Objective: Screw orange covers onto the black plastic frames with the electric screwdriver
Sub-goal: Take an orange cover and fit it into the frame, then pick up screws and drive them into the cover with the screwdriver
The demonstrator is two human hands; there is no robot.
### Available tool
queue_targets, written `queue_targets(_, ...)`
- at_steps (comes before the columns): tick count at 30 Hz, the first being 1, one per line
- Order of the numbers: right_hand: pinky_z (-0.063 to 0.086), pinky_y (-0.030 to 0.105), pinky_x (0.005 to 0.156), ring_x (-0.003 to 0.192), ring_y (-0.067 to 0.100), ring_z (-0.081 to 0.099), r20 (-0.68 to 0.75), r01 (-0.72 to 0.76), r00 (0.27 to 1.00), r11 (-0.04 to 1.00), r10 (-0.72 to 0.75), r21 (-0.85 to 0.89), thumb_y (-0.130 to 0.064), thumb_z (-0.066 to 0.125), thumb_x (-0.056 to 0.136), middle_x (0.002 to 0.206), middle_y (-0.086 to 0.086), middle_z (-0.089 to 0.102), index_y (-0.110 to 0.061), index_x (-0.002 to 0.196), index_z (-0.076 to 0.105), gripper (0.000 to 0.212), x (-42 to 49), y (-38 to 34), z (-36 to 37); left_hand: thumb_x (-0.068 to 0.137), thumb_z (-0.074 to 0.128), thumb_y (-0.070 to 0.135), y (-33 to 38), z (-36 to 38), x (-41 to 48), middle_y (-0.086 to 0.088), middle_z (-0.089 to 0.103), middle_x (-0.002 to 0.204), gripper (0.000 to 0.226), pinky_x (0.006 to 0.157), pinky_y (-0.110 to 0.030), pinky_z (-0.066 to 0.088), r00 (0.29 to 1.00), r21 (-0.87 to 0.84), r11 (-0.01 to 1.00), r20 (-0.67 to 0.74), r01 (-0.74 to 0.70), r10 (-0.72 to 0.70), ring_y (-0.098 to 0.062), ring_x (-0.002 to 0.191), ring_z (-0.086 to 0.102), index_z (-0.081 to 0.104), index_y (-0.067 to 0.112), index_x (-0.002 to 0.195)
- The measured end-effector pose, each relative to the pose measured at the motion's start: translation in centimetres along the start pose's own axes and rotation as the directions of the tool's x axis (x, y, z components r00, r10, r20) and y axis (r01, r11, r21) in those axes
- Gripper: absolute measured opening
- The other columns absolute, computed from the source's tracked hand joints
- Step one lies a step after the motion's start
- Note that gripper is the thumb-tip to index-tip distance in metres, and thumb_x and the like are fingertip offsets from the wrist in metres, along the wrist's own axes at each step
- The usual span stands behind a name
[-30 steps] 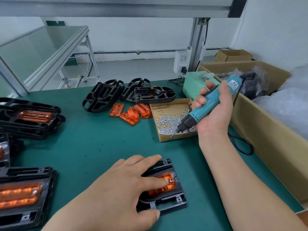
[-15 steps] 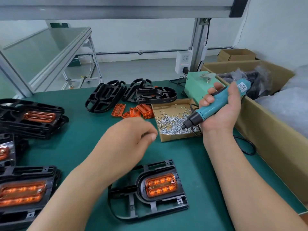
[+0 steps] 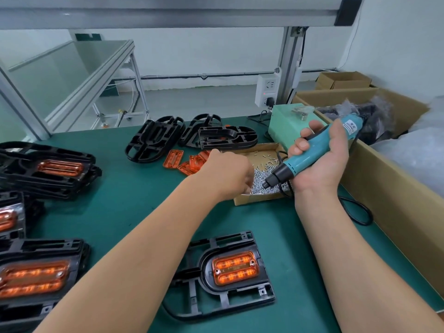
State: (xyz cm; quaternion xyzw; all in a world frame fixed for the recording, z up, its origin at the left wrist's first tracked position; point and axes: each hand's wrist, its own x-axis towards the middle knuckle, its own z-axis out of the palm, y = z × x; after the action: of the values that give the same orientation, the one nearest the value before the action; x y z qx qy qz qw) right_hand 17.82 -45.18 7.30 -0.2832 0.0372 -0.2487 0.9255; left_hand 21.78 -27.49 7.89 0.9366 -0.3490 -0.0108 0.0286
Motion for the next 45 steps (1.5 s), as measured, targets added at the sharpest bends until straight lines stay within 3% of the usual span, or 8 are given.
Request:
queue_targets(12,0.041,0.023,0.053,0.055,0.011,0.048,0.026,0.014,1.0,0.999,-0.013,-0.031,-0.041,0.056,0.106,0.082,0.004,0.06,-0.012,0.1,0.063,0.03,-0.4,0.0,0.2,0.103,0.064,0.036,-0.1,0.7,-2.0,0.011,0.063,0.082,0.01,0.091,-0.041,0.049,0.987,-0.201,0.98,-0.155,0.015,-0.047,-0.023,0.1,0.061,0.069,0.027,0.1)
queue_targets(16,0.042,0.023,0.053,0.055,0.012,0.049,0.026,0.018,1.0,1.0,-0.017,-0.024,-0.041,0.057,0.105,0.082,0.004,0.06,-0.011,0.099,0.063,0.031,-0.4,-0.1,0.2,0.105,0.057,0.027,-0.2,0.1,-3.5,0.008,0.066,0.08,0.012,0.07,-0.034,0.049,0.963,-0.509,0.86,-0.209,0.04,-0.168,-0.012,0.077,0.061,0.061,0.027,0.094)
queue_targets(19,0.041,0.022,0.053,0.055,0.012,0.048,0.023,0.012,1.0,1.0,-0.011,-0.021,-0.042,0.058,0.105,0.082,0.004,0.06,-0.011,0.099,0.064,0.032,-0.5,-0.1,0.4,0.103,0.059,0.026,-1.1,-0.8,-5.6,0.004,0.071,0.088,0.014,0.076,-0.03,0.057,0.944,-0.767,0.637,-0.149,0.077,-0.293,-0.015,0.084,0.067,0.069,0.028,0.094)
queue_targets(21,0.042,0.022,0.053,0.056,0.011,0.049,0.031,0.006,0.999,1.0,-0.006,-0.024,-0.043,0.058,0.105,0.082,0.004,0.06,-0.011,0.1,0.064,0.032,-0.8,0.0,0.6,0.101,0.064,0.024,-1.7,-1.1,-7.6,0.001,0.072,0.089,0.015,0.079,-0.034,0.062,0.947,-0.943,0.317,-0.006,0.101,-0.321,-0.017,0.089,0.07,0.076,0.026,0.092)
queue_targets(24,0.044,0.022,0.054,0.058,0.011,0.051,0.055,-0.005,0.998,1.0,0.006,-0.019,-0.046,0.057,0.105,0.082,0.005,0.061,-0.012,0.101,0.063,0.035,-1.5,0.4,1.1,0.095,0.069,0.023,-2.3,-1.0,-10.5,-0.002,0.067,0.088,0.006,0.059,-0.027,0.057,0.954,-0.98,-0.134,0.174,0.145,-0.244,-0.016,0.083,0.069,0.074,0.02,0.095)
queue_targets(28,0.05,0.025,0.056,0.061,0.015,0.057,0.083,-0.05,0.995,0.999,0.05,-0.007,-0.055,0.056,0.104,0.084,0.007,0.063,-0.015,0.101,0.064,0.041,-2.6,1.0,1.9,0.103,0.06,0.015,-2.1,-0.9,-11.7,-0.003,0.064,0.087,0.006,0.041,-0.017,0.04,0.935,-0.905,-0.381,0.283,0.187,-0.212,-0.009,0.063,0.056,0.066,0.015,0.101)
queue_targets(39,0.044,0.021,0.053,0.058,0.01,0.049,0.113,-0.011,0.994,1.0,0.009,0.018,-0.059,0.051,0.105,0.084,0.003,0.06,-0.018,0.099,0.06,0.042,-3.2,0.1,2.5,0.103,0.057,0.006,-0.4,-0.3,-11.5,-0.007,0.06,0.086,0.017,0.041,-0.015,0.028,0.949,-0.88,-0.397,0.308,0.259,-0.064,-0.009,0.061,0.043,0.072,0.01,0.094)
queue_targets(45,0.046,0.021,0.056,0.06,0.01,0.052,0.136,-0.003,0.991,0.997,-0.008,0.077,-0.061,0.05,0.105,0.085,0.003,0.061,-0.018,0.098,0.062,0.045,-3.6,-0.3,3.0,0.102,0.059,0.002,0.0,-0.2,-11.5,-0.011,0.064,0.089,0.014,0.043,-0.016,0.037,0.954,-0.894,-0.378,0.29,0.242,-0.076,-0.01,0.062,0.051,0.073,0.005,0.1)
